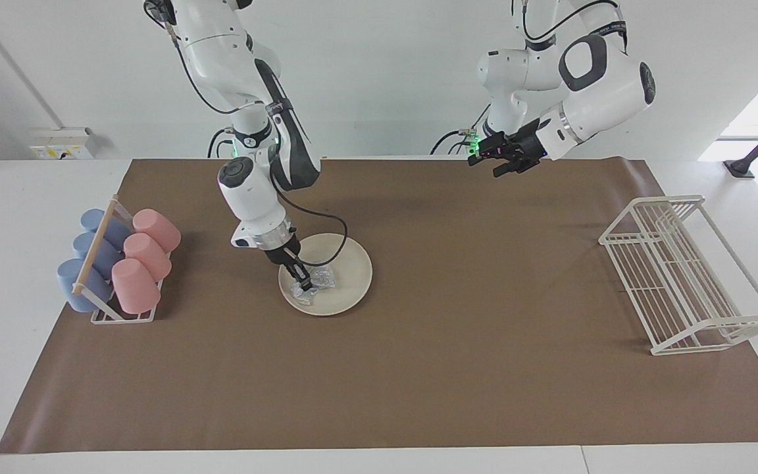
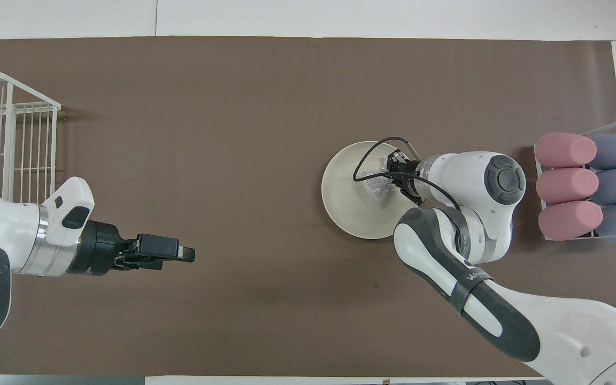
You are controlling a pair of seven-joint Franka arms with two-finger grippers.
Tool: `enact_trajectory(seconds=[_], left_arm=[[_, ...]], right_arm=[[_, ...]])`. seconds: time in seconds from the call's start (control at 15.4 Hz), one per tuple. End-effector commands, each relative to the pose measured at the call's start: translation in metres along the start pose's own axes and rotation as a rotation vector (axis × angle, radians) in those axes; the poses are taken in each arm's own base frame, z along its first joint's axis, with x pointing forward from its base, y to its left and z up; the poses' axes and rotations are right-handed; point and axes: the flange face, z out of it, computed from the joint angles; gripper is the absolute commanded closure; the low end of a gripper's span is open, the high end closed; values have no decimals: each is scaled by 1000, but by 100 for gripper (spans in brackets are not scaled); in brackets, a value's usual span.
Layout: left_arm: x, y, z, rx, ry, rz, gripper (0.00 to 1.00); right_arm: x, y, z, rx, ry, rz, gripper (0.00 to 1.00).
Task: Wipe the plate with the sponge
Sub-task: 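Rub the scrubber over the plate with the right gripper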
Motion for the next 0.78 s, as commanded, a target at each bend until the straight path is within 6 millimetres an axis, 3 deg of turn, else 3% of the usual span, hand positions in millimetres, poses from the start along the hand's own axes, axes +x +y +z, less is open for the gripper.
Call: enact_trajectory(seconds=[0.0, 0.13, 0.26, 0.45, 0.71], left_arm=[[6, 0, -6, 48, 4, 2, 0], [9, -3, -5, 75, 1, 5, 0], [14, -4, -13, 105, 16, 11, 0], [20, -9, -22, 176, 29, 24, 0], [32, -20, -37, 310, 49, 44, 0]], right_arm=[[-40, 4, 24, -39, -36, 51, 100], [-70, -2, 31, -41, -47, 116, 100], [-74, -4, 32, -21, -41, 130, 100], [-53, 0, 29, -17, -32, 62, 100], [-2, 14, 22, -19, -15, -44, 100]])
